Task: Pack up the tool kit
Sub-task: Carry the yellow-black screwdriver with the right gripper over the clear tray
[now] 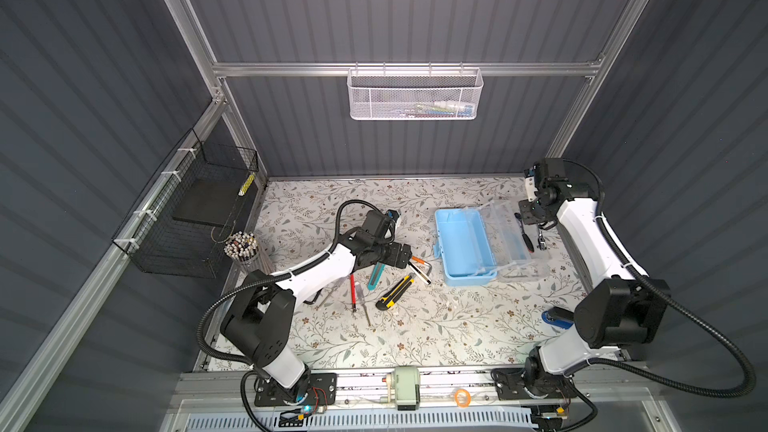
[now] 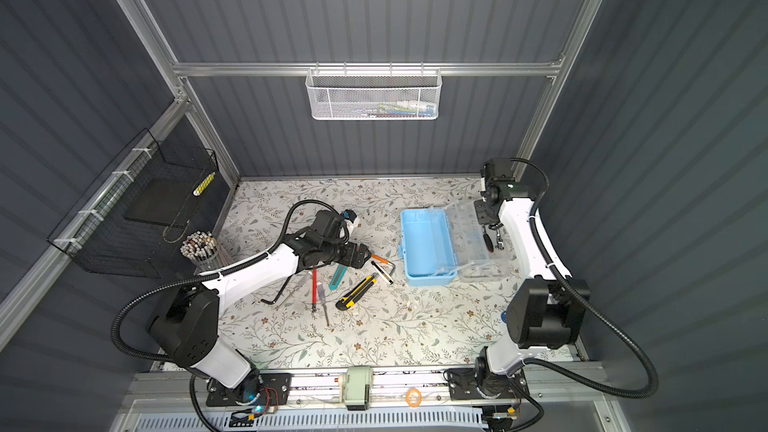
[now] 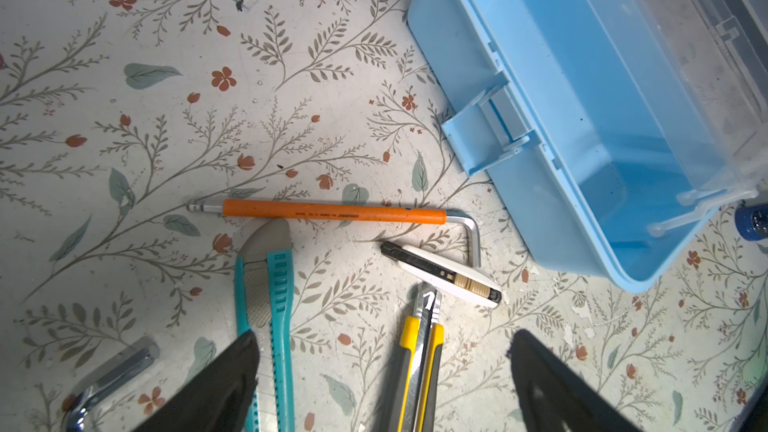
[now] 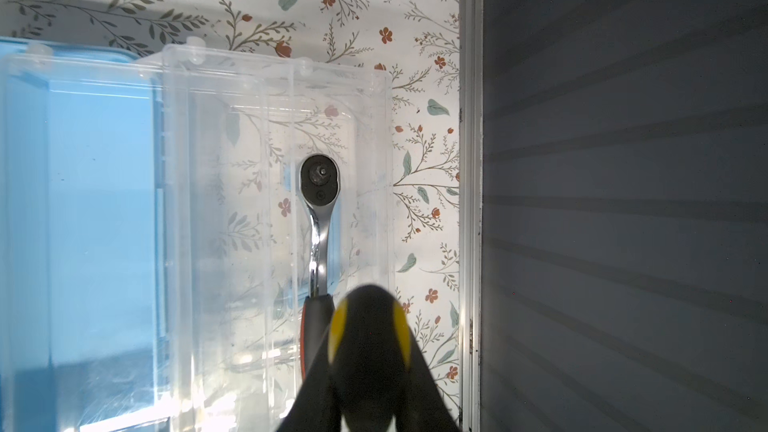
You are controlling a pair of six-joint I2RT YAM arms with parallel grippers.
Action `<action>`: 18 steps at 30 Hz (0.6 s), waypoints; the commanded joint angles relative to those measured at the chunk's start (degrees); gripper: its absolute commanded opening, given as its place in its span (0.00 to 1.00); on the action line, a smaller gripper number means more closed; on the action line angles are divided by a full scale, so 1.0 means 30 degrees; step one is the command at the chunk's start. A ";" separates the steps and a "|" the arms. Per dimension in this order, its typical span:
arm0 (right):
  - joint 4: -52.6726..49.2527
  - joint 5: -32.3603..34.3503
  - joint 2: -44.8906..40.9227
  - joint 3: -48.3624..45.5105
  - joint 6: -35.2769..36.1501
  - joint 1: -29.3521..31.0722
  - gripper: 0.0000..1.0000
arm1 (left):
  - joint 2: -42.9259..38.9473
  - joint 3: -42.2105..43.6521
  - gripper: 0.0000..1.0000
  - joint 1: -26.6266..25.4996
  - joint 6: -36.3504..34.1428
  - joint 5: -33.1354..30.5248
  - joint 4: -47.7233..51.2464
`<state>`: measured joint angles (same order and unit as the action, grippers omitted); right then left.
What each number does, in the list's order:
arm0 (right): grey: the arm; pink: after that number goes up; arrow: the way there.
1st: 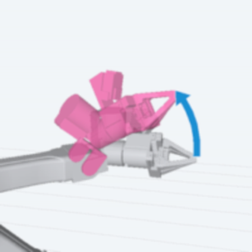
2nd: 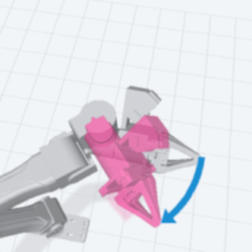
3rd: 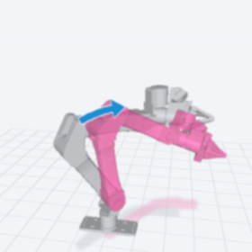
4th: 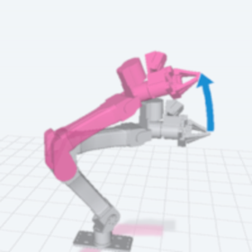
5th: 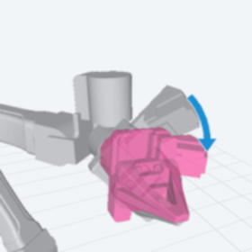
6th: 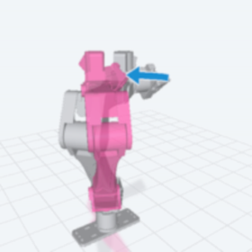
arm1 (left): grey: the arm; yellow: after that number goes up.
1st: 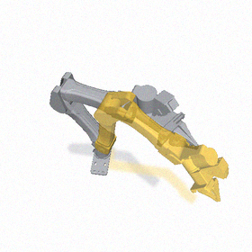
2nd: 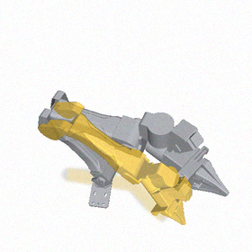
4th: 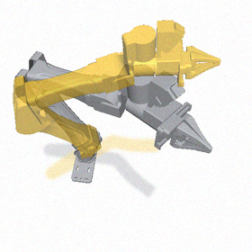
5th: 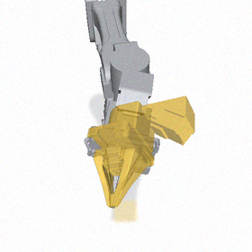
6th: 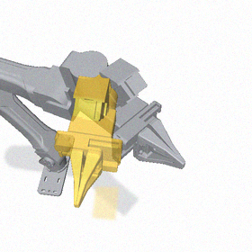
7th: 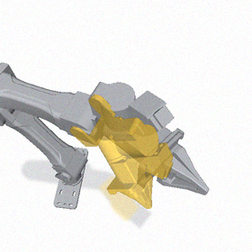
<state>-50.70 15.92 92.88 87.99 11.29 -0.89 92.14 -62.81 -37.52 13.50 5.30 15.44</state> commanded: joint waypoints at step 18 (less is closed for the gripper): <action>0.0872 0.0536 0.2624 0.0170 0.0155 -0.0261 0.30 | -0.0390 0.0744 0.95 -0.0063 -0.0225 -0.0458 0.0295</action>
<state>-48.75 18.15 100.38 87.99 12.80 -1.32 92.14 -61.17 -37.52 13.50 4.19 15.46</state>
